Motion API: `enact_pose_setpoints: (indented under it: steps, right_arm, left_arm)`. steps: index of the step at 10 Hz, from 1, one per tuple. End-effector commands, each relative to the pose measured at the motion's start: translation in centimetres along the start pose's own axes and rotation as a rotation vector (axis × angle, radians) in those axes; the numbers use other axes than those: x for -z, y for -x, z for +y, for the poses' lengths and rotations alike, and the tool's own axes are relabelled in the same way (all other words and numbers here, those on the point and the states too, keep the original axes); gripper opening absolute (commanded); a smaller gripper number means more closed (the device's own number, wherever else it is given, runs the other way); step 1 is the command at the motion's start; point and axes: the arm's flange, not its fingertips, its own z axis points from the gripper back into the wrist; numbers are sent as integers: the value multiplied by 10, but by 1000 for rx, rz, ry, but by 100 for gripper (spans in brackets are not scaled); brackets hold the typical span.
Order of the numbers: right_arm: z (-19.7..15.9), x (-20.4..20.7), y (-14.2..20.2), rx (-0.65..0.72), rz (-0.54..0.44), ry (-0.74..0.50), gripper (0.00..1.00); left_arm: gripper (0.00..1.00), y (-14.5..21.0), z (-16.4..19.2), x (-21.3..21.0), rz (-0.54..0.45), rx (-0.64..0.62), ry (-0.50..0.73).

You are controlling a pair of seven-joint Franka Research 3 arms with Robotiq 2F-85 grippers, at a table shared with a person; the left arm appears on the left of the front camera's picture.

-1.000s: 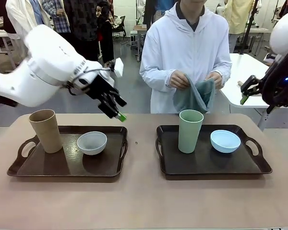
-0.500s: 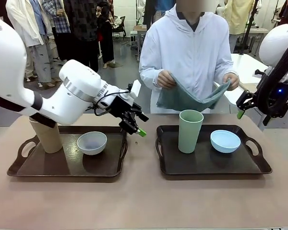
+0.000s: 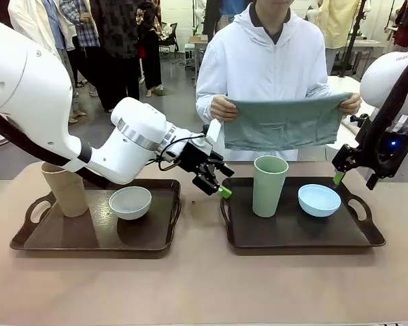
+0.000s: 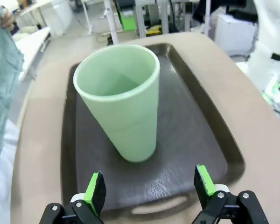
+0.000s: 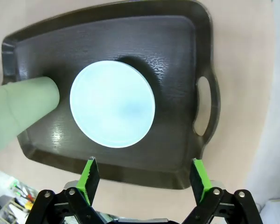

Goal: Set up a tray with a mat and arrange the tableware.
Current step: Pick up the Picnic Bowl and Reusable plastic cup from the Handle tray in front of the human's position and hold them in the air.

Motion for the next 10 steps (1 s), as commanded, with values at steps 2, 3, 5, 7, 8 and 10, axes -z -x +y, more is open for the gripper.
enact_pose_setpoints:
  steps: [2,3,5,7,8,10]
  right_arm:
    - [-5,9,-6,-36,-11,-2,100]
    - [-6,5,-3,-24,-34,2,100]
    - [-1,6,-2,-22,8,1,100]
    - [-1,6,-2,-22,8,1,100]
    - [-3,6,-2,-18,2,1,100]
    - [9,22,-17,-11,41,33,100]
  left_arm:
    - [100,-6,5,16,-54,-51,-121]
    - [100,-7,3,1,-34,-86,-143]
    - [100,-10,4,10,-35,-36,-59]
    - [100,-10,4,10,-35,-36,-59]
    - [100,-9,6,10,-38,-52,-79]
    - [100,-4,3,10,-115,-49,-153]
